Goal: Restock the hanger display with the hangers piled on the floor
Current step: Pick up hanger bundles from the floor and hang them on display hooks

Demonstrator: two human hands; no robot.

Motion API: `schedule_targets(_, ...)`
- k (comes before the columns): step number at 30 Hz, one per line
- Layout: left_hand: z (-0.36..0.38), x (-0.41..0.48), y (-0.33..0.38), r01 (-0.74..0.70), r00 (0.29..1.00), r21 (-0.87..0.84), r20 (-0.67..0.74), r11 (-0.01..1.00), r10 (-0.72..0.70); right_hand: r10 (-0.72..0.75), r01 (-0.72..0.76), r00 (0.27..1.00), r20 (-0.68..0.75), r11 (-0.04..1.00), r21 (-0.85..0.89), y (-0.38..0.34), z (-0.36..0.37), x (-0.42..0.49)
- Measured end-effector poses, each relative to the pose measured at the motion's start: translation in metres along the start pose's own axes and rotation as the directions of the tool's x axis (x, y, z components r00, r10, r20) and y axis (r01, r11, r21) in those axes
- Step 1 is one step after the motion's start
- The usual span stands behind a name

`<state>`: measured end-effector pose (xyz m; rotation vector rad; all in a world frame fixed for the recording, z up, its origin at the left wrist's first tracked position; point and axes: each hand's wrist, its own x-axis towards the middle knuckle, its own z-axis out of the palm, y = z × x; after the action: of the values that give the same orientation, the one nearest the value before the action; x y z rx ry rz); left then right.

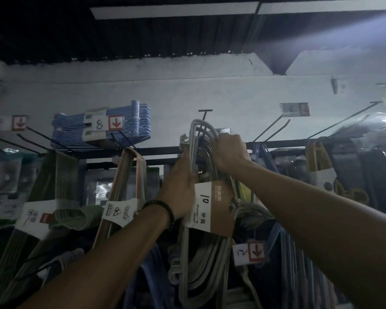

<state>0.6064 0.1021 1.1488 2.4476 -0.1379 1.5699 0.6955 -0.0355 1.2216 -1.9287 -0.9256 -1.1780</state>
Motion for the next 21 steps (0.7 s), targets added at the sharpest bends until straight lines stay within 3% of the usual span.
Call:
schedule_targets(7,-0.004,0.003,-0.006,-0.097,0.987,-0.052,-0.131,0.994,0.090,-0.015,0.013,0.995,-0.098,1.000,-0.017,-0.009,-0.002,0.017)
schedule_targets(10,-0.003,0.009,-0.004,-0.109,0.986,-0.038,-0.131,0.993,0.103,-0.058,0.048,0.995,-0.084,0.992,-0.117,-0.004,-0.006,0.020)
schedule_targets(13,0.003,0.017,-0.005,-0.073,0.995,0.010,-0.071,0.997,0.073,-0.001,-0.005,0.997,-0.083,0.997,-0.073,0.007,-0.003,0.026)
schedule_targets(16,0.012,0.022,-0.006,0.028,0.999,0.033,0.014,0.999,-0.029,0.045,-0.046,0.999,-0.030,0.998,-0.043,0.014,0.006,0.031)
schedule_targets(21,0.027,0.027,-0.030,0.132,0.991,0.258,-0.006,0.957,-0.135,0.024,-0.014,0.986,0.167,0.998,-0.066,0.025,0.033,0.032)
